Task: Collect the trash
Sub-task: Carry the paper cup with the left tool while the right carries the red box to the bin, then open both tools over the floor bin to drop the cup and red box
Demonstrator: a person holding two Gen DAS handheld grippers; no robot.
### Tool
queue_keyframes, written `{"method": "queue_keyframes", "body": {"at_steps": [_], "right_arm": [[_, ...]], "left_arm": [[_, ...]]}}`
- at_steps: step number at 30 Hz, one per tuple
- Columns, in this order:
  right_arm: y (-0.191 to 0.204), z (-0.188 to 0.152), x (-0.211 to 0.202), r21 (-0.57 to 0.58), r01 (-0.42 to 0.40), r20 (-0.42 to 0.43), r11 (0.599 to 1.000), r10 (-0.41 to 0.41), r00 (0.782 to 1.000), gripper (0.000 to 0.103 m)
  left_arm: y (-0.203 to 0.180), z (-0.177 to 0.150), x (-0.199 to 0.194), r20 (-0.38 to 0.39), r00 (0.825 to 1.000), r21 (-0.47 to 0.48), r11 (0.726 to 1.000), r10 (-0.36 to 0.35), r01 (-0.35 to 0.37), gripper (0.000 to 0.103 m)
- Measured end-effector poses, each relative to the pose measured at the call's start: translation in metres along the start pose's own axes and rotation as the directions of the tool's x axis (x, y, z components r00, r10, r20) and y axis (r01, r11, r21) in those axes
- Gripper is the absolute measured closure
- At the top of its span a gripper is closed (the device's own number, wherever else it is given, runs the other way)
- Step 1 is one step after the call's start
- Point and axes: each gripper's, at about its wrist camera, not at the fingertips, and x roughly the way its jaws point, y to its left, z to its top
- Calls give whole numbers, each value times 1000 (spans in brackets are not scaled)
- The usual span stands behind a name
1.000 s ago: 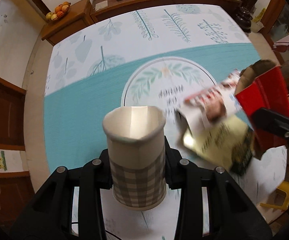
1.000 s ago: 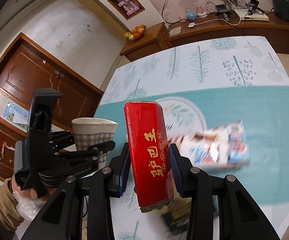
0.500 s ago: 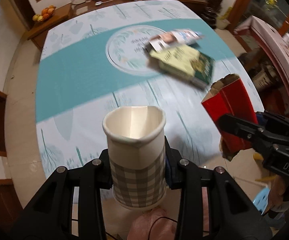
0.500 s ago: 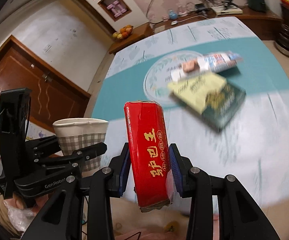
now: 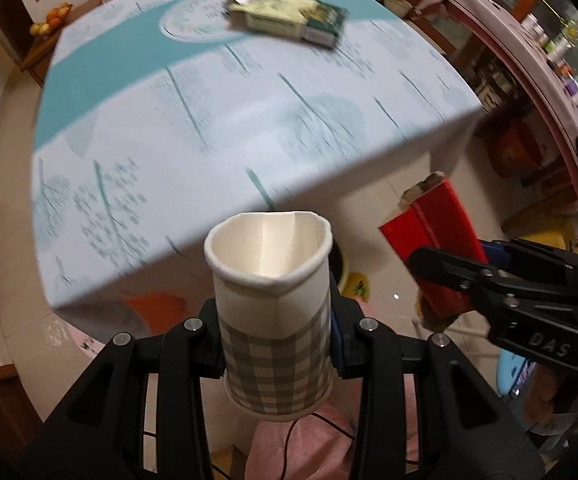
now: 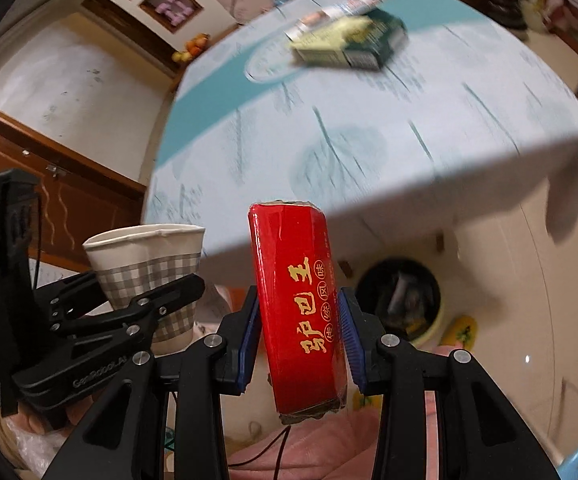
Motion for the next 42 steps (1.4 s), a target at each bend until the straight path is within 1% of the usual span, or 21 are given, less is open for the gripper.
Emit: {"method": "queue_keyframes", "body": {"at_steps": [2,5,8,11,15,21,24,28,31,33,34,35,36,37,38,40,42], "right_arm": [[-11,-20,5,29,14,-21,999,-13,1000,66],[-28,-40,16,66,34,-46,997,-31,998,66],[-49,-54,38,105,50,-72,993,-42,997,66],[-75,-71,68,149,73,-103,986,-58,993,66],[-108,-91,109,209,90,-120,974,-66,991,66],[-152,-114,164,275,92,-151,957,-52,987,66],[-168,-113,192,293,91,-157,952,-46,986,65],[-182,-102,226,281,96,-152,955,-54,987,65],[-188,-89,246,270,91,-145,958,-53,988,63],[-192,-80,255,272,81,-137,959,-45,990,61],[-194,-77,259,274,75,-132,959,-40,990,58],[-197,-74,263,277,77,-130,958,-42,991,58],[-199,-71,266,279,81,-128,957,-47,991,56],[-201,-69,269,280,80,-124,957,-46,991,52],[-203,-67,270,281,77,-119,957,-45,992,50],[-205,-64,273,280,82,-113,956,-52,992,43],[-207,-62,276,275,89,-116,957,-59,991,41]], "left_arm": [[-12,-11,9,-13,1000,14,1000,-7,7,69],[-26,-24,26,-33,999,30,999,-10,11,69],[-41,-38,57,-63,998,41,999,-14,17,69],[-49,-47,89,-82,996,42,999,-14,18,69],[-55,-55,139,-100,995,23,999,-24,26,68],[-49,-63,205,-103,994,-46,999,-33,28,67],[-40,-66,234,-96,994,-96,994,-54,45,67],[-31,-67,266,-89,995,-125,992,-44,33,67],[-25,-66,286,-77,996,-137,990,-33,22,64],[-22,-65,299,-75,997,-142,990,-24,13,58],[-18,-65,303,-73,997,-145,989,-16,5,51],[-14,-64,304,-69,998,-151,989,-11,1,46],[-11,-64,308,-62,998,-163,987,-14,4,45],[-9,-64,311,-60,998,-170,985,-17,6,41],[-6,-64,313,-59,998,-179,984,-18,7,38],[-2,-63,318,-61,998,-190,982,-7,-4,38],[-2,-63,322,-71,997,-185,982,10,-23,37]]}}
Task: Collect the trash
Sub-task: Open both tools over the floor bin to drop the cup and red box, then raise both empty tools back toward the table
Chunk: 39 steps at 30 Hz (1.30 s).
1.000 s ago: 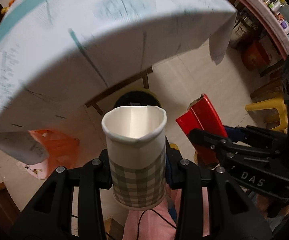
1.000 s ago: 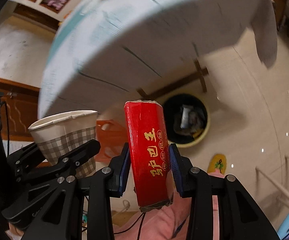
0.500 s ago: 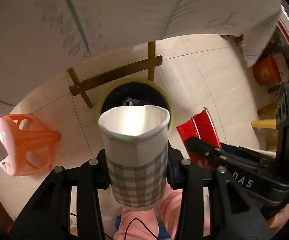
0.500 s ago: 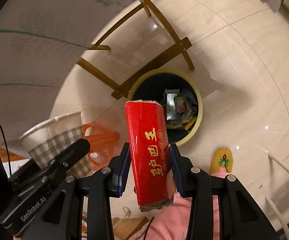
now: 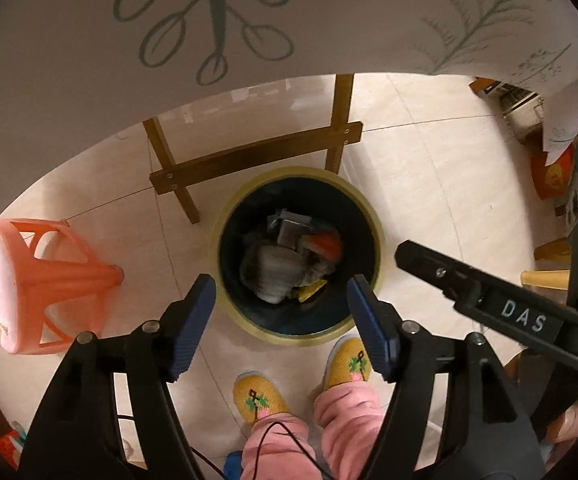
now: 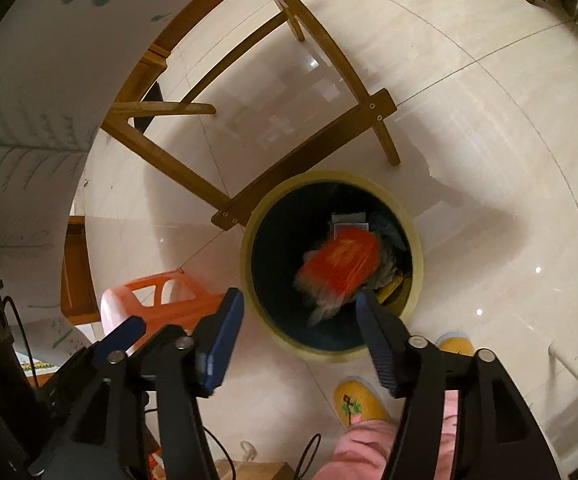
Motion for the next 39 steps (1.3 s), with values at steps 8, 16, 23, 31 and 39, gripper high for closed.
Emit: {"method": "queue_keyframes", "body": {"at_steps": [8,16,23,31,39], "right_arm": [[-3,6,4,-16,11,-15,1000,-11,1000,41],[5,-2,-21,-38,20,-37,999,-21,999,41],[29,-17,-69,-59,15,-33,998,-17,999,41],[71,-40,-153,-94,3,-1,996,-3,1000,41],[125,-65,-256,-166,-1,71,986,13,997,41]], "left_arm": [[-9,-2,-18,20,999,13,999,34,-34,35],[-14,-11,-68,30,999,-25,999,38,-37,33],[-12,-11,-125,42,998,-21,998,51,-51,33],[-14,-15,-218,67,995,23,996,79,-81,33],[-12,-25,-320,138,990,62,997,41,-50,33]]}}
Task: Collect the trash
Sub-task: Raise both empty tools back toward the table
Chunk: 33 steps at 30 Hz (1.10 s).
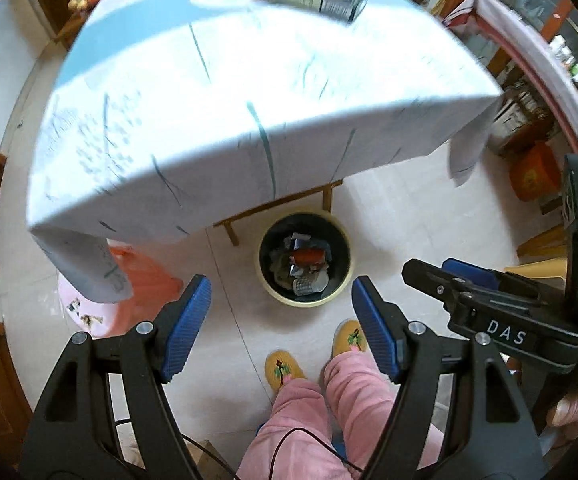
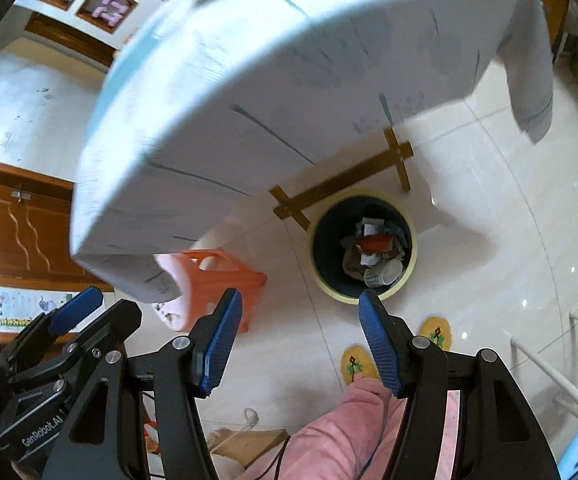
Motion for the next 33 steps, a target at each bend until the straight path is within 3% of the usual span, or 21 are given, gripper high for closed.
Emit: {"method": "queue_keyframes", "body": {"at_steps": [6,12,15,23,28,33], "right_arm": [[40,-1,-75,-80,21,94,997,-13,995,41],[69,7,-141,-119,46,212,992,-20,977,41],[80,16,-164,-142,65,264,988,-25,964,41],[102,57,-207,-210,94,345,973,-16,938,41],[113,99,-215,-264,107,373,959,-1,928,35],[120,170,-204,-334,118,373,935,16,928,27]], "left_arm": [[9,12,-83,126,992,22,999,-27,24,33],[24,33,-151,270,961,16,998,-60,58,33],[25,48,-174,307,949,1,997,-79,82,33],[31,82,-200,356,927,-23,991,-117,134,33],[36,116,-184,332,935,-71,984,-129,162,32],[41,160,-160,327,940,-137,979,-97,149,26]]}}
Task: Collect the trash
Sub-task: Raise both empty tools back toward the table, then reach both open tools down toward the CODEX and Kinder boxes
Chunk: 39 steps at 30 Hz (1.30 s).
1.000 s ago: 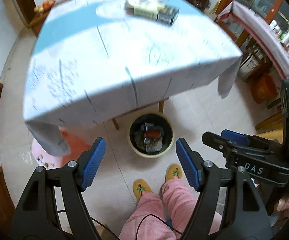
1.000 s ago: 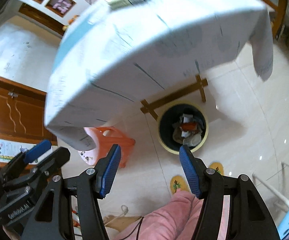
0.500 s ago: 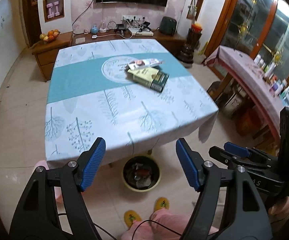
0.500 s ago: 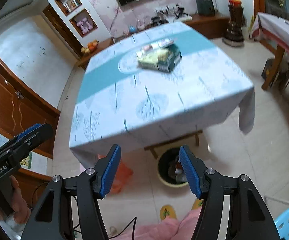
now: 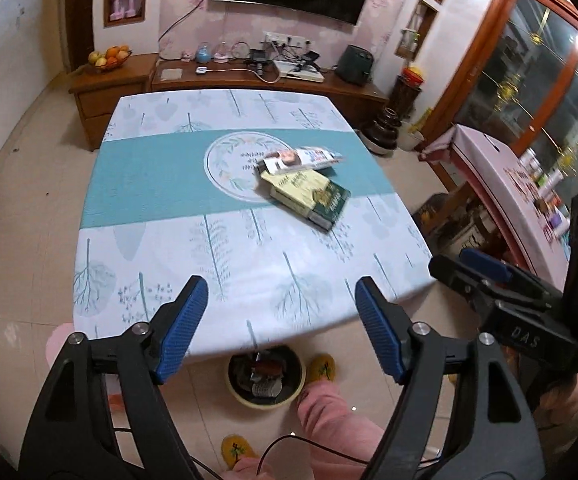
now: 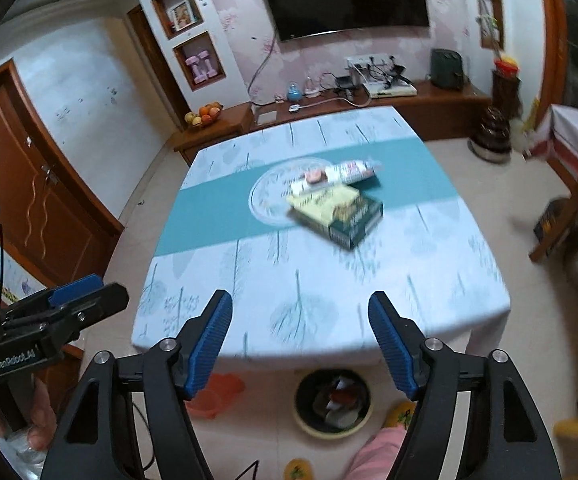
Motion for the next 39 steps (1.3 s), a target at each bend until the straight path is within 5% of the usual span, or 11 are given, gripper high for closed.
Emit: {"method": "queue_keyframes", "body": {"at_steps": [8,17,23,29,39], "right_arm": [[-48,93,127,-155,-116,-132,981,96,987,16],[-68,113,257,-395,-196,-305,898,73,950,10],[-74,128,286,-531,-181,-246,828,53,968,10],[-81,148,298,-703,-146,-191,696,13,981,10],[-96,133,317,-854,-55,-88,517,-39,995,11]], "left_arm": [[-7,50,103,-66,993,-101,990,97,-103,20],[-5,66,191,-193,965,-276,934,177,-227,20],[-3,78,225,-227,955,-330,908,189,-258,20],[-9,85,250,-245,956,-390,887,159,-247,20],[-29,99,298,-302,943,-393,882,144,-260,20]]}}
